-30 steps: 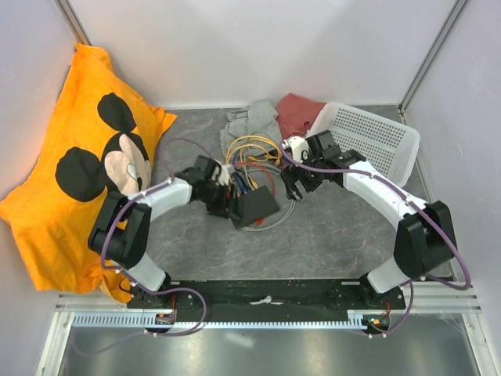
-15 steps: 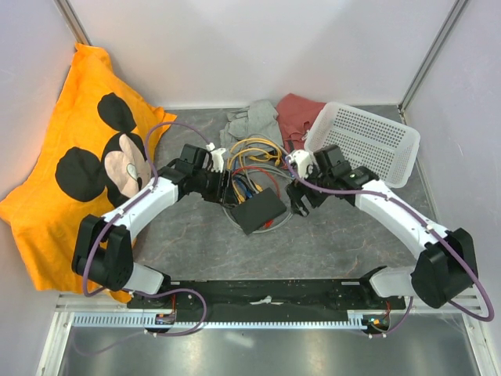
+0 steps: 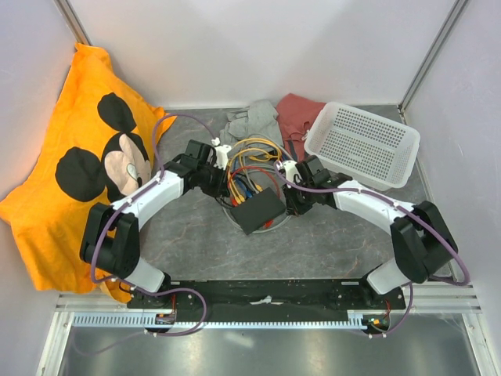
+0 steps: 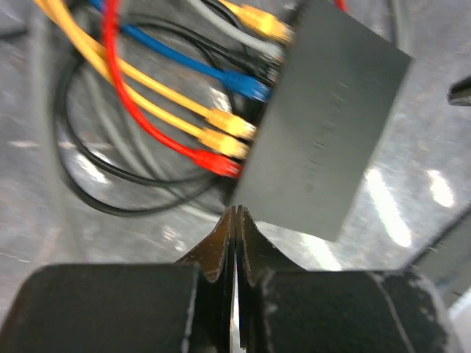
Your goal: Pull the plug from the switch port
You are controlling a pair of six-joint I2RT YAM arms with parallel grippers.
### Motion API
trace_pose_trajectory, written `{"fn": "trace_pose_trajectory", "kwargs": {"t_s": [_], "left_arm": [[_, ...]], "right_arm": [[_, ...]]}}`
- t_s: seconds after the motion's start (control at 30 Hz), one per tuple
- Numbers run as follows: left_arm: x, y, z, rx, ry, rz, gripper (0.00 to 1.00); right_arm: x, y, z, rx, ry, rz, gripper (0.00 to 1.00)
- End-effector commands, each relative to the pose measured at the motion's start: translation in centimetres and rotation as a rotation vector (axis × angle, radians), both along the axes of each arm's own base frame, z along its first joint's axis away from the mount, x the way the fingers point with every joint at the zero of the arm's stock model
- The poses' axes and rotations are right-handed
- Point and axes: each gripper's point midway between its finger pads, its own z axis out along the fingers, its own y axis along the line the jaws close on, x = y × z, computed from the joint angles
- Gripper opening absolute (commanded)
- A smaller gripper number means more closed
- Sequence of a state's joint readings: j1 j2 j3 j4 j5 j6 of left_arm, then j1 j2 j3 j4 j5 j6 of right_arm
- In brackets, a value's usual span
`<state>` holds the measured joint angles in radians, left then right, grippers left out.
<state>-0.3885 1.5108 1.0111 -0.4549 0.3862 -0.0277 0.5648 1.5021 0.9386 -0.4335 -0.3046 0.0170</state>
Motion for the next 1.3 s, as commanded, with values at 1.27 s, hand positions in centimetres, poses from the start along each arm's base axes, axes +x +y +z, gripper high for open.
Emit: {"fn": "trace_pose_trajectory", "kwargs": {"t_s": [1.27], "left_arm": [[-7.3, -6.6, -5.9, 0.183, -0.037, -0.383, 0.02]], "right_arm": [[4.7, 2.5, -3.0, -0.049, 0.011, -0.085, 0.19]]}}
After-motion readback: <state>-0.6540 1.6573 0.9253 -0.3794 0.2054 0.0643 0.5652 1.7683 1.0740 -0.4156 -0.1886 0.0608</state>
